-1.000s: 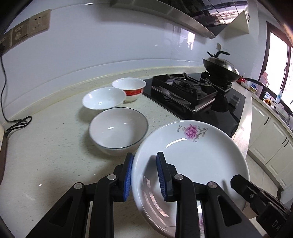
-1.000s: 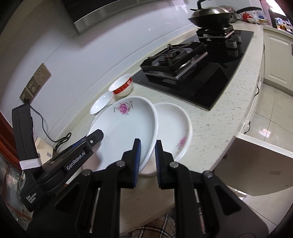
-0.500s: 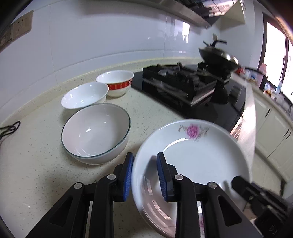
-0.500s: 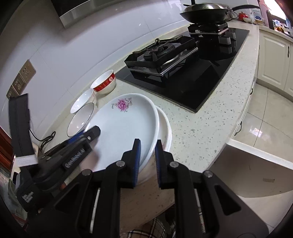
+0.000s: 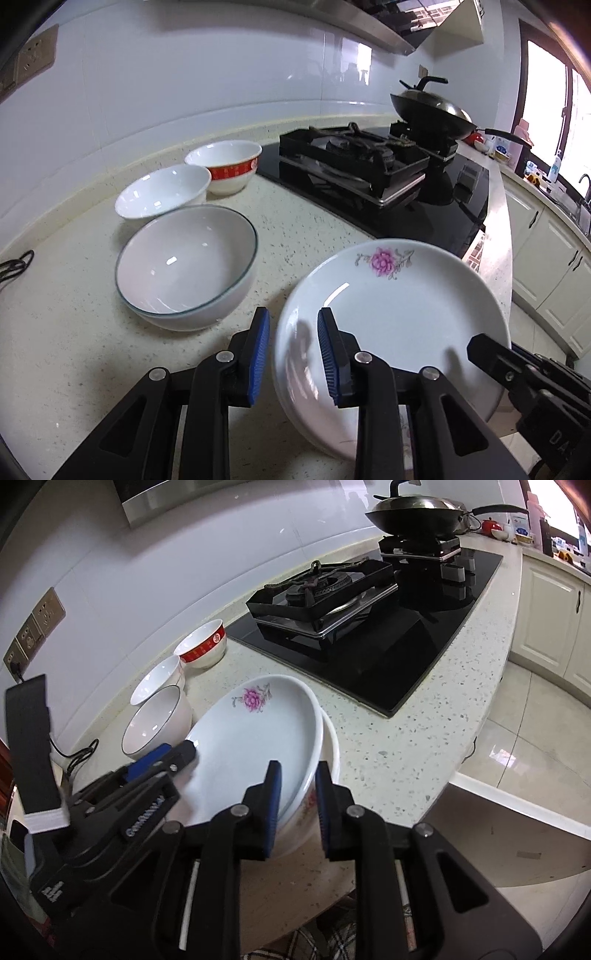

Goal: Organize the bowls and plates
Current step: 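Lower the plate onto the stack and open both tools, then move both tools to the green-rimmed white bowl and grasp its rim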

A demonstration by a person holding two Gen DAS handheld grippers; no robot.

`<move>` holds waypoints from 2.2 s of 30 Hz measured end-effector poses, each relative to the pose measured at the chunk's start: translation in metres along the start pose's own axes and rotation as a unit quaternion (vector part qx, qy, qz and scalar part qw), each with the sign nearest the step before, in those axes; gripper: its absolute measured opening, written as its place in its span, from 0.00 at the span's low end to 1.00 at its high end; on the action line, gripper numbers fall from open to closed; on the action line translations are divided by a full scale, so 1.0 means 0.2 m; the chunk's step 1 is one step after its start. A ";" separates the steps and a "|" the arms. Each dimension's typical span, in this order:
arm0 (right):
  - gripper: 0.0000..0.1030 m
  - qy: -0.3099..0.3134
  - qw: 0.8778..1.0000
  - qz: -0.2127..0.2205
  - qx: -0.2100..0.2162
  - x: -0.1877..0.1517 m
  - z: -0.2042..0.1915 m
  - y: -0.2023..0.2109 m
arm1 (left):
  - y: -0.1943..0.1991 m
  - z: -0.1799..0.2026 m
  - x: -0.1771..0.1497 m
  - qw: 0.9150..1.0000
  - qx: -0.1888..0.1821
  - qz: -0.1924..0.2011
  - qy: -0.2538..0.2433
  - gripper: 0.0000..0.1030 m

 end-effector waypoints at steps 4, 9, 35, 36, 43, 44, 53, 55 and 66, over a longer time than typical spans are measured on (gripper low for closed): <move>0.34 0.019 0.999 0.009 -0.035 0.00 -0.02 0.02 | 0.03 -0.02 0.00 1.000 -0.005 0.005 0.000 0.31; 0.46 0.063 0.994 0.038 -0.080 0.01 -0.07 0.04 | 0.04 -0.04 -0.01 1.000 -0.010 0.013 0.006 0.41; 0.63 -0.003 0.996 0.093 -0.013 0.07 -0.11 0.15 | 0.21 -0.22 0.01 0.999 -0.013 0.051 0.002 0.67; 0.63 0.003 0.996 0.091 -0.009 0.07 -0.14 0.14 | 0.21 -0.22 0.01 0.999 -0.014 0.050 0.003 0.68; 0.64 0.012 0.997 0.078 0.019 0.10 -0.26 0.10 | 0.24 -0.33 0.05 0.998 -0.016 0.052 0.027 0.68; 0.64 0.015 0.997 0.077 0.022 0.10 -0.29 0.10 | 0.25 -0.36 0.06 0.998 -0.013 0.052 0.032 0.68; 0.68 0.061 0.995 0.051 0.058 0.14 -0.59 -0.02 | 0.18 -0.61 0.10 0.995 -0.014 0.026 0.095 0.68; 0.68 0.065 0.995 0.043 0.059 0.18 -0.64 -0.06 | 0.14 -0.66 0.12 0.993 -0.025 0.014 0.117 0.68; 0.68 0.054 0.996 -0.047 0.046 0.38 -0.62 -0.32 | -0.09 -0.75 0.16 0.983 -0.045 -0.035 0.176 0.68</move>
Point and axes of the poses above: each gripper's, at about its wrist camera, not at the fingertips, and y roughly against the way its jaws point, z to its right, x to its top, the point moved 4 cm from there along -y, roughly the way its jaws point, and after that the axes turned 4 degrees about -z, right-handed, at the moved point
